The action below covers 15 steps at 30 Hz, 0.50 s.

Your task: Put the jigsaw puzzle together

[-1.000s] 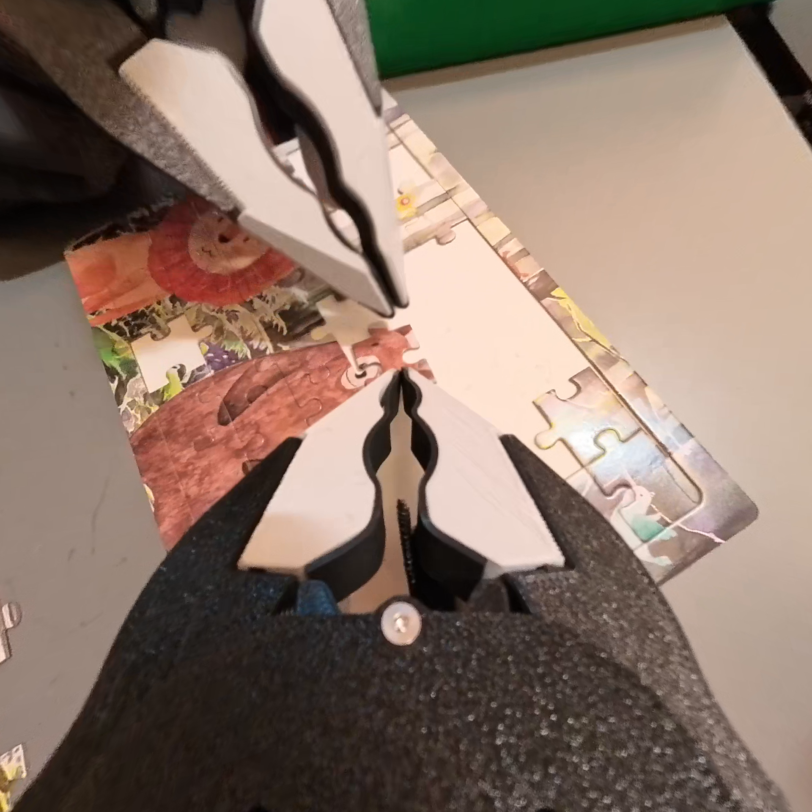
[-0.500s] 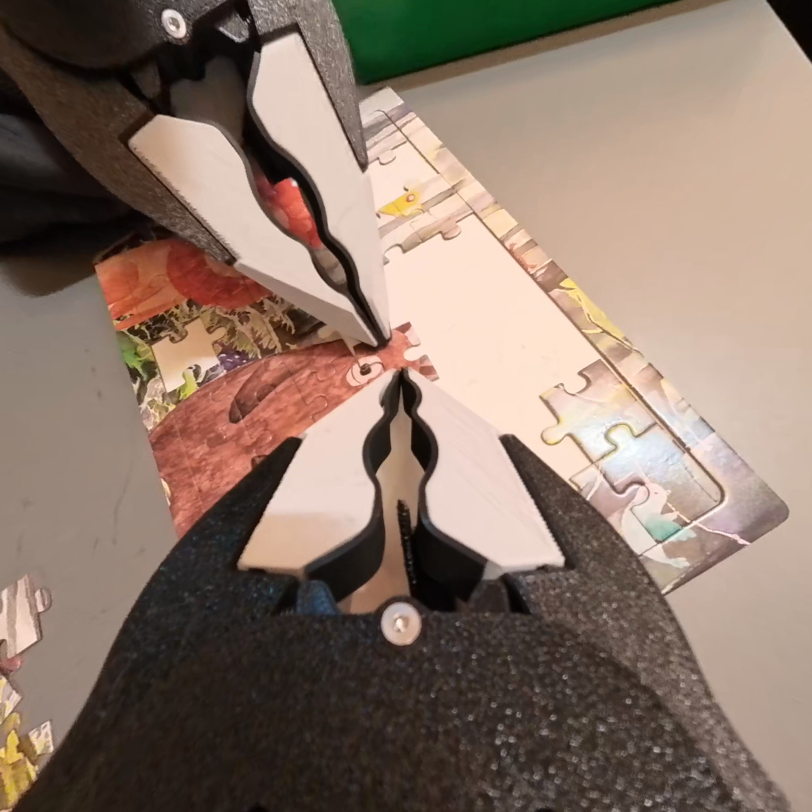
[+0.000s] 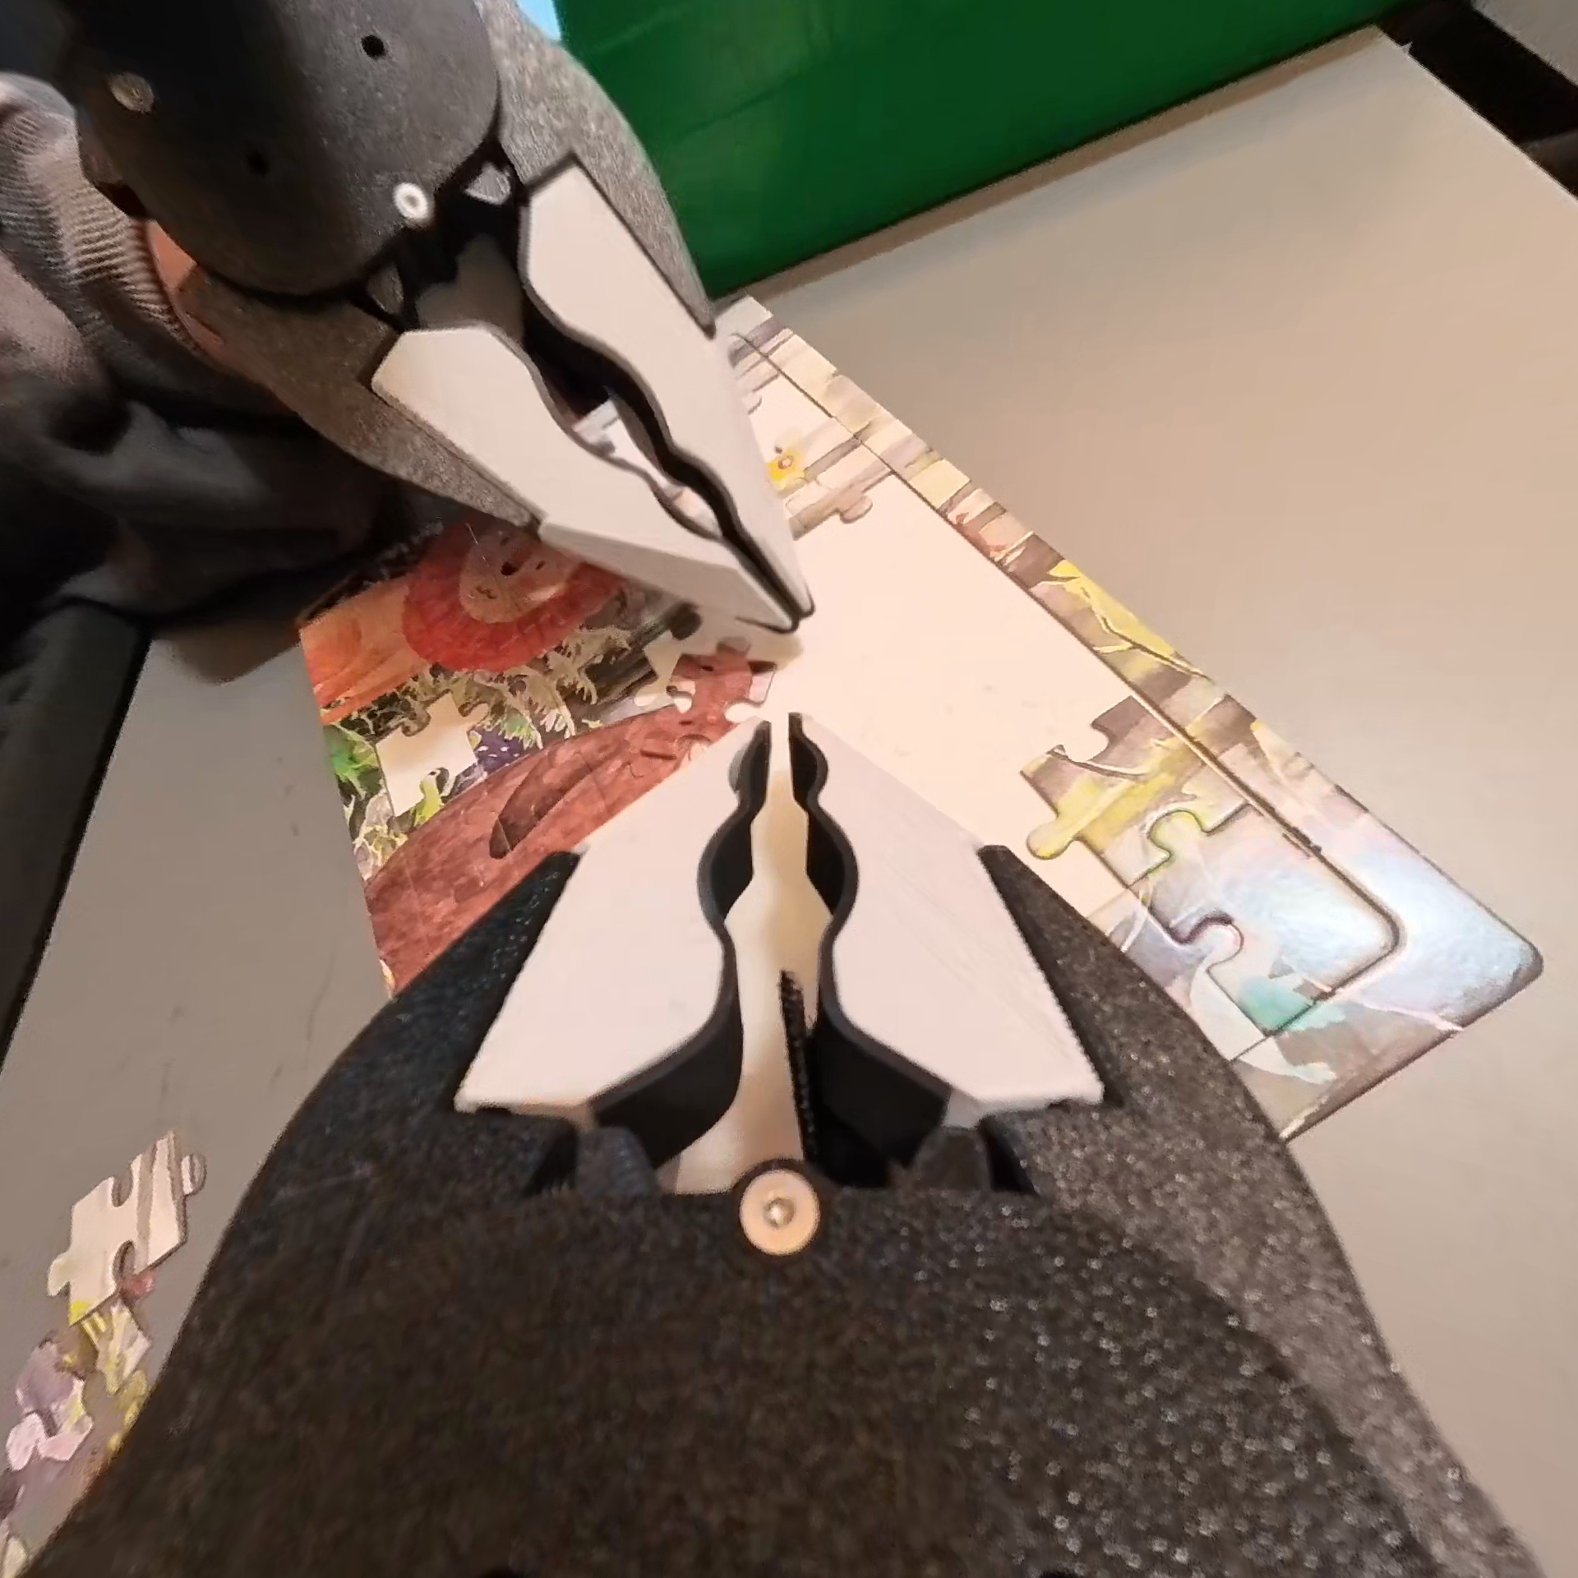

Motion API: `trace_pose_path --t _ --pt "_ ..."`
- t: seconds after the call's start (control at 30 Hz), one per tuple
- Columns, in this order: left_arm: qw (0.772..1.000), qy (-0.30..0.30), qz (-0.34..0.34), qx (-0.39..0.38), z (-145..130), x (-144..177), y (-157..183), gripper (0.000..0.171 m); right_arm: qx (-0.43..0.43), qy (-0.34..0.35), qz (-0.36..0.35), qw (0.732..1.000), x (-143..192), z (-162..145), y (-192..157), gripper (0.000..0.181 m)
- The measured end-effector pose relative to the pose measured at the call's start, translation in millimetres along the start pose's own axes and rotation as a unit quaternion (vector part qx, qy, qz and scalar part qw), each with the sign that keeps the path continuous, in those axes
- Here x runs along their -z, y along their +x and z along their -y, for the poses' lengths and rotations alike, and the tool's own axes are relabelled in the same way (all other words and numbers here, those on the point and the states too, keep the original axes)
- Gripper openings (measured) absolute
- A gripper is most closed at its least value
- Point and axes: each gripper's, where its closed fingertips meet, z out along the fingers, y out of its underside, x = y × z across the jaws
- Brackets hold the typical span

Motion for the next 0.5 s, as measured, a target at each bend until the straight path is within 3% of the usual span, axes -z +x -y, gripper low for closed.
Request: trace_pose_path --t 0.1,0.23,0.3,0.37,0.5 --pt "1.000 0.011 -0.011 0.004 5 10 4 0.000 0.009 -0.007 0.004 1.000 -1 -2 -3 0.002" --pt "0.995 -0.025 -0.064 -0.069 -9 22 29 0.000 0.013 -0.013 0.002 1.000 -2 -3 -3 0.001" --pt "0.991 -0.030 -0.084 -0.095 -8 24 35 0.023 0.007 -0.009 0.006 1.000 -2 -2 -3 0.001" --pt "0.990 -0.045 -0.099 -0.094 -7 23 33 0.035 -0.004 0.000 0.012 1.000 0 0 -2 0.002" --pt "0.990 -0.057 -0.110 -0.071 -5 12 26 0.045 -0.017 0.013 0.023 1.000 3 3 -2 0.003"
